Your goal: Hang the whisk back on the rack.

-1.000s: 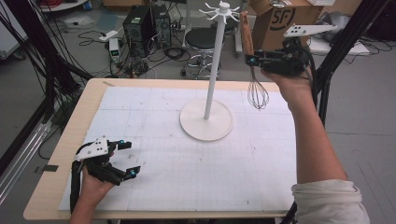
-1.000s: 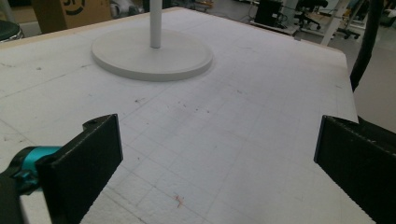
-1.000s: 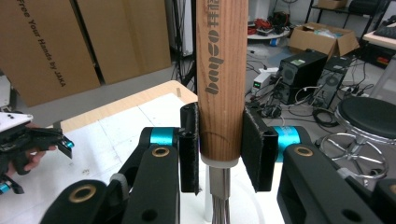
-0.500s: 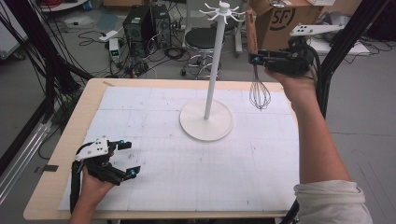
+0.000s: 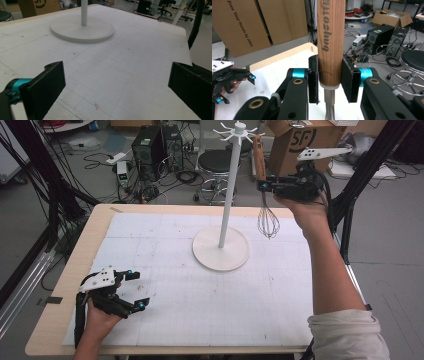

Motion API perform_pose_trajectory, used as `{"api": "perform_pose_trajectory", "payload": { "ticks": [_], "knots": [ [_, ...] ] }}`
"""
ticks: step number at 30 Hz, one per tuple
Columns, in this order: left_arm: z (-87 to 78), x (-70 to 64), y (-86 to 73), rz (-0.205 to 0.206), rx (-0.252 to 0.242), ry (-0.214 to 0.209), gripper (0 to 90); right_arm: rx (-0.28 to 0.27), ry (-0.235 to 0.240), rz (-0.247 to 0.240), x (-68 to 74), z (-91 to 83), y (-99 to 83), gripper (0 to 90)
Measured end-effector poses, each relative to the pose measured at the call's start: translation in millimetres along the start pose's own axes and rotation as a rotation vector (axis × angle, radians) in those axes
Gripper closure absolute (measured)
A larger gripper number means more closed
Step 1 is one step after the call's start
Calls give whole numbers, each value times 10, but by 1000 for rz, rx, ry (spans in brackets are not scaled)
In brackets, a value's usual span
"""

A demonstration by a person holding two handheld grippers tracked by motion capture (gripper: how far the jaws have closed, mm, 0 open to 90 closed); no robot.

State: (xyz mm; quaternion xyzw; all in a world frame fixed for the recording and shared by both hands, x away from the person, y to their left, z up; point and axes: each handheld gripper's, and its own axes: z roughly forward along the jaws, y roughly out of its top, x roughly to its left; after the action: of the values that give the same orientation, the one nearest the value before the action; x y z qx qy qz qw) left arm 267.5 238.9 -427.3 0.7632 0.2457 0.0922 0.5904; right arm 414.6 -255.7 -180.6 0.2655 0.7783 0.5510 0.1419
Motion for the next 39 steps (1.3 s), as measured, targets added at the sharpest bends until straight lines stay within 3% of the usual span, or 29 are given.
{"api": "perform_pose_trajectory", "payload": {
  "ticks": [12,19,22,39],
  "knots": [
    [5,-5,0,-1,4,-3,17,20,0,-6,20,130,-8,704],
    [5,-4,-1,0,4,0,16,51,-14,-4,13,243,74,706],
    [-4,2,-5,1,4,2,17,56,-18,22,-16,291,55,706],
    [-5,-3,-3,0,2,2,17,66,-28,17,-5,300,109,707]
  ]
}}
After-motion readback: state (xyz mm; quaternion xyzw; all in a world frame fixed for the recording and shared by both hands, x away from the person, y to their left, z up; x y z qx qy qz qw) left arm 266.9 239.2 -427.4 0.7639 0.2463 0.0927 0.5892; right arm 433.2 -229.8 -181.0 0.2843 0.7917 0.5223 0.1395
